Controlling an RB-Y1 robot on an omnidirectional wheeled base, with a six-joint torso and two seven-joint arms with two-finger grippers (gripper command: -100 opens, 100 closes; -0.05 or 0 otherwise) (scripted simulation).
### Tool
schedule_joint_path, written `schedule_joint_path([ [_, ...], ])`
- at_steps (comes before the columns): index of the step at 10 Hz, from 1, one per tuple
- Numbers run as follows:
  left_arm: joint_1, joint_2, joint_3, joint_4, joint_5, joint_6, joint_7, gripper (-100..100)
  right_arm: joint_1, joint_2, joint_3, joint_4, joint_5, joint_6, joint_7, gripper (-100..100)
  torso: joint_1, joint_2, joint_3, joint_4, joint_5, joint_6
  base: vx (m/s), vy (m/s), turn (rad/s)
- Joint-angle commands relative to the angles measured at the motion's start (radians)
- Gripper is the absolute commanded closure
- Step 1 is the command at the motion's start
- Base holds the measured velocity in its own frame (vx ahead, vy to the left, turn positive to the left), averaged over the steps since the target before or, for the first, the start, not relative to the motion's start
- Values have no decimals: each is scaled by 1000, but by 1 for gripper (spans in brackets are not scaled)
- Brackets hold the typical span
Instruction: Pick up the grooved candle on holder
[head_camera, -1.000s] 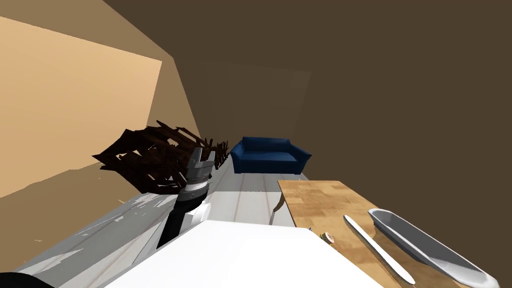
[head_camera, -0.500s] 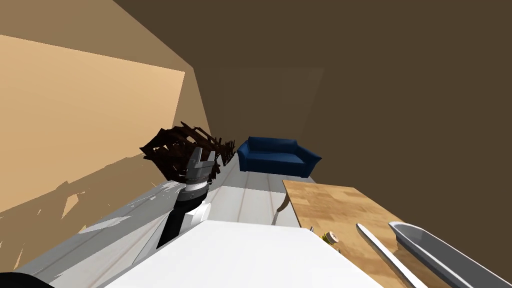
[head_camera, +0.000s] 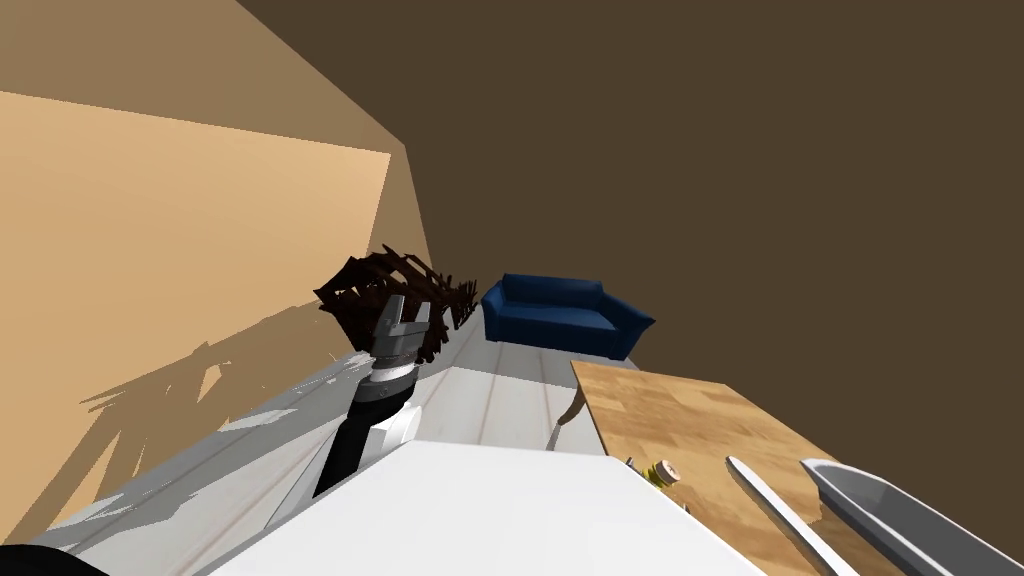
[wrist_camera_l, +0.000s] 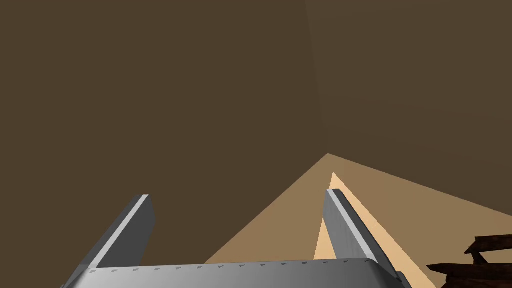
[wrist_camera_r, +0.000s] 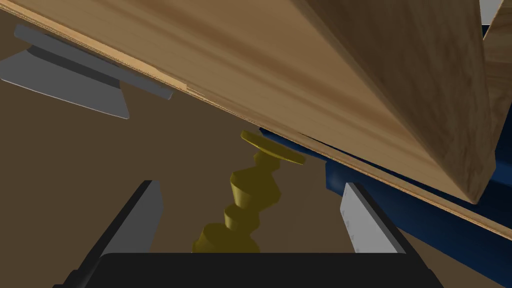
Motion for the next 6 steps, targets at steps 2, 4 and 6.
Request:
schedule_joint_path([
  [2, 0, 0, 0, 0, 0, 0, 0, 0, -43, -56, 31, 67, -81, 19, -12, -100, 1, 1, 0, 0, 0, -2, -84, 62, 253],
  [4, 0, 0, 0, 0, 0, 0, 0, 0, -43, -56, 31, 67, -116, 19, -12, -100, -4, 0, -1, -2, -3, 1, -35, 10, -32],
  [6, 0, 0, 0, 0, 0, 0, 0, 0, -92, -111, 61, 136, -180, 38, -26, -100, -5, 0, -1, -1, -3, 0, -88, 40, 252],
])
